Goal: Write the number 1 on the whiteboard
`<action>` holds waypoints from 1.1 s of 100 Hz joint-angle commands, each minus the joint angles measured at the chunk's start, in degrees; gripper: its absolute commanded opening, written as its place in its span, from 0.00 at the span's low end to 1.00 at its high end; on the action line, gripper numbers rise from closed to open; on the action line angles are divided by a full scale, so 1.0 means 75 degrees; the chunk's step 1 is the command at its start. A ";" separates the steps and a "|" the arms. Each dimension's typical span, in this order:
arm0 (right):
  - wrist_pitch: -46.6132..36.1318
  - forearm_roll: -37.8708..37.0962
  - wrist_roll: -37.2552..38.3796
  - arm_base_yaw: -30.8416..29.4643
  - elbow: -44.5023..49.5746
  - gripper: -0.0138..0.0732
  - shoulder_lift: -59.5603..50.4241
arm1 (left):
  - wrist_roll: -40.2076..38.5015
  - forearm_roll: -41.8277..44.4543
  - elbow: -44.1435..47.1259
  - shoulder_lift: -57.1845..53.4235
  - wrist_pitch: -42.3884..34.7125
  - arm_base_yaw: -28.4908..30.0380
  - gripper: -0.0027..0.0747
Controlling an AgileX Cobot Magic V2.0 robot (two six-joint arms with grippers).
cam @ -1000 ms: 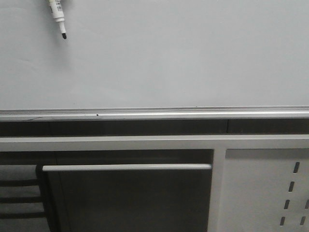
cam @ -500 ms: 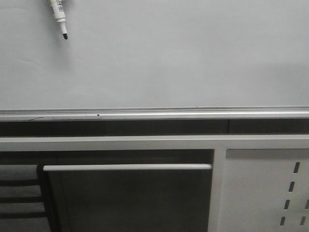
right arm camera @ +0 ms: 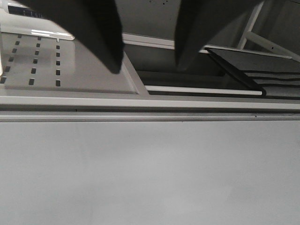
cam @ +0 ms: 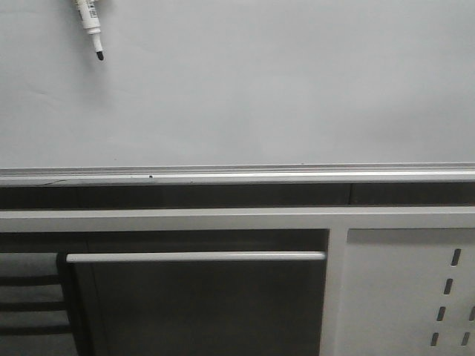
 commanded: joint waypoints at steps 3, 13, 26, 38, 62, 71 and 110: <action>-0.0507 0.0045 -0.0140 0.0079 -0.0273 0.58 0.0098 | 0.0089 -0.0726 -0.0275 0.0208 -0.0662 -0.0084 0.58; -0.0537 0.0094 -0.0140 0.0079 -0.0273 0.58 0.0098 | 0.0725 -0.1570 -0.0204 0.0322 -0.1133 -0.0084 0.60; -0.0628 0.0254 -0.0140 0.0079 -0.0273 0.58 0.0098 | 0.2284 -0.3481 0.0145 0.0533 -0.1920 -0.0084 0.49; -0.0715 0.0317 -0.0140 0.0079 -0.0273 0.58 0.0098 | 0.3890 -0.5272 0.0386 0.0902 -0.2160 -0.0084 0.47; -0.0837 0.0392 -0.0140 0.0079 -0.0273 0.58 0.0098 | 0.6194 -0.7285 0.0371 0.2067 -0.2704 -0.0397 0.47; -0.0837 0.0392 -0.0140 0.0079 -0.0273 0.58 0.0098 | 0.7283 -0.8169 0.0340 0.2500 -0.2996 -0.0732 0.47; -0.0837 0.0392 -0.0140 0.0079 -0.0273 0.58 0.0098 | 0.9508 -0.9887 -0.0416 0.3880 -0.3888 -0.1295 0.47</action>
